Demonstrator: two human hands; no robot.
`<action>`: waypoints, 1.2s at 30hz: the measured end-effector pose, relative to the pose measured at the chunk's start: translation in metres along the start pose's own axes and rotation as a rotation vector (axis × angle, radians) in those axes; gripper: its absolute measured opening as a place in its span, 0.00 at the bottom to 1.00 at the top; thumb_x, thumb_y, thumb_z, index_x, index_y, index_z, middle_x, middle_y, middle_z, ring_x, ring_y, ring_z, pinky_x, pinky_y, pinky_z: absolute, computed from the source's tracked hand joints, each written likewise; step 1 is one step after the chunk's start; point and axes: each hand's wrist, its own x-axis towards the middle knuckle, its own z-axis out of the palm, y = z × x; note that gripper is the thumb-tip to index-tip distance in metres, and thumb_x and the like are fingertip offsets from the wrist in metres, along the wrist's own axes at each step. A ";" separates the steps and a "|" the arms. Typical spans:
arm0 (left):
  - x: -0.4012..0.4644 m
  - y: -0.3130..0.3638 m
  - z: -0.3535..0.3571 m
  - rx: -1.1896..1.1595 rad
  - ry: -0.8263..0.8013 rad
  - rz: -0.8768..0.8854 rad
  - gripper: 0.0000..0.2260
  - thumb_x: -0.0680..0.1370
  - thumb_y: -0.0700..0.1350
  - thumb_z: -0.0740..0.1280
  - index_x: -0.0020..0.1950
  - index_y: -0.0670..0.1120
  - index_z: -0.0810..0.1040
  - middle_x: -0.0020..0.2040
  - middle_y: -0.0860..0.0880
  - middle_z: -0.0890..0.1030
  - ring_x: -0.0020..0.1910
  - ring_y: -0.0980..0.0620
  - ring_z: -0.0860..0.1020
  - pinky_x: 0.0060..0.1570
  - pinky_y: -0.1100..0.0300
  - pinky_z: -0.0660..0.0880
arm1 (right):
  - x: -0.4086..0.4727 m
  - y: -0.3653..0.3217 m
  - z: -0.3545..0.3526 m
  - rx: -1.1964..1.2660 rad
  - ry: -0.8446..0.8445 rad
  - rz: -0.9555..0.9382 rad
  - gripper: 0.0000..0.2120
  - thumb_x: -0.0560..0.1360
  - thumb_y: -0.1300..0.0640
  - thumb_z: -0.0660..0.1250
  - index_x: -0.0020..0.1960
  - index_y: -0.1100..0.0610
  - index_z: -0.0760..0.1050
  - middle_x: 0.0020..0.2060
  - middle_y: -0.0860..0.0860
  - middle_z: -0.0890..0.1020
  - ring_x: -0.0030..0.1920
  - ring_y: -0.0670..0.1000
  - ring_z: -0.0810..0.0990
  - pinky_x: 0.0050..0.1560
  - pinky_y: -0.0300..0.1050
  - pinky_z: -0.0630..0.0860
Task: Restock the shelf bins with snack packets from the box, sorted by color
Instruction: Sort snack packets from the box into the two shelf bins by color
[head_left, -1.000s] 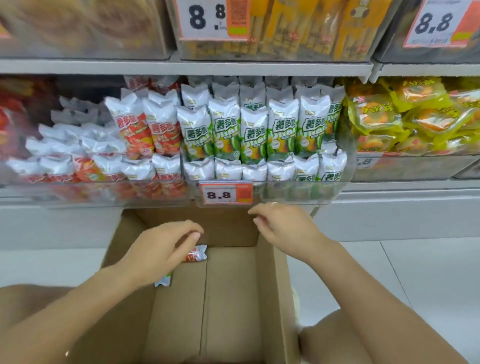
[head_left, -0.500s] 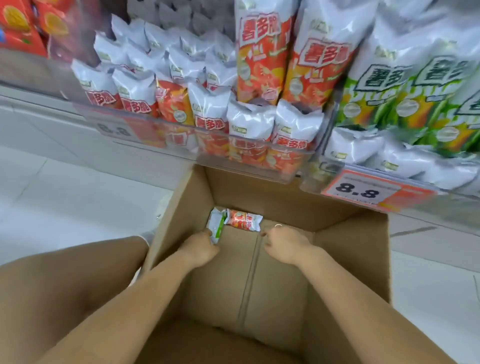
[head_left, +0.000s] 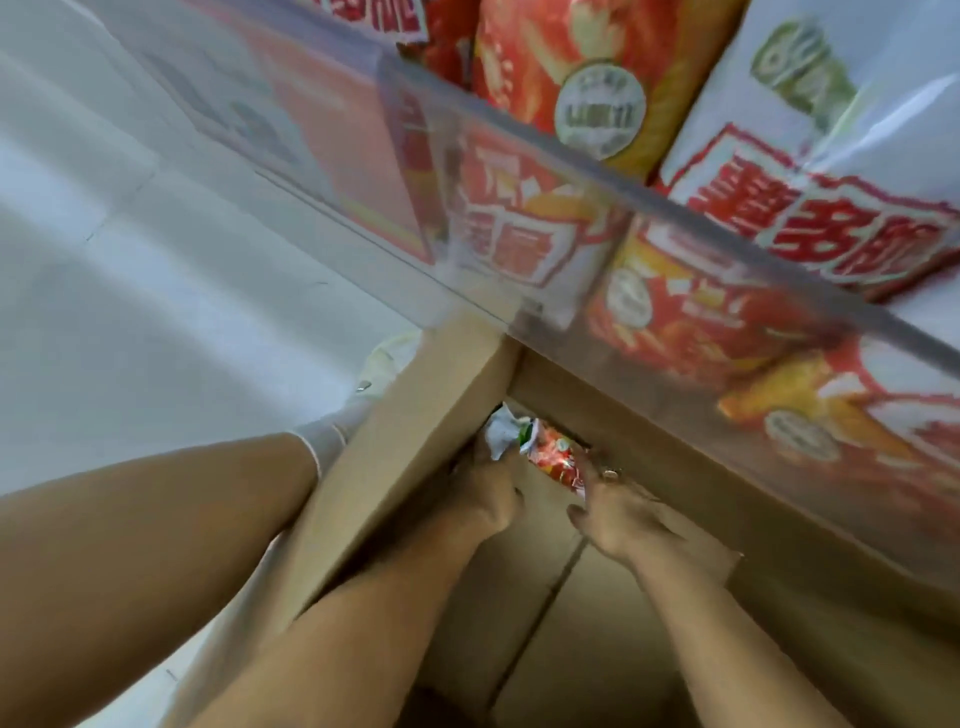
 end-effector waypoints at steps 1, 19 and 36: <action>0.000 -0.001 0.001 0.029 -0.017 0.010 0.24 0.81 0.45 0.60 0.76 0.44 0.61 0.76 0.40 0.59 0.74 0.40 0.60 0.71 0.52 0.57 | 0.003 0.001 0.005 -0.006 0.005 0.014 0.37 0.78 0.49 0.61 0.79 0.54 0.44 0.71 0.58 0.67 0.70 0.58 0.67 0.64 0.45 0.67; -0.039 -0.026 0.050 -0.843 -0.084 -0.250 0.14 0.72 0.33 0.69 0.45 0.49 0.68 0.46 0.46 0.75 0.40 0.54 0.75 0.35 0.64 0.75 | -0.001 -0.014 0.108 1.088 0.286 0.374 0.21 0.64 0.56 0.77 0.54 0.60 0.78 0.45 0.56 0.83 0.50 0.59 0.80 0.47 0.45 0.74; -0.168 -0.005 -0.006 -1.198 -0.325 -0.173 0.21 0.66 0.40 0.75 0.58 0.44 0.79 0.41 0.49 0.85 0.35 0.57 0.82 0.31 0.66 0.74 | -0.157 -0.025 0.059 1.719 0.035 0.191 0.13 0.76 0.60 0.66 0.57 0.66 0.75 0.46 0.62 0.84 0.44 0.56 0.83 0.47 0.50 0.80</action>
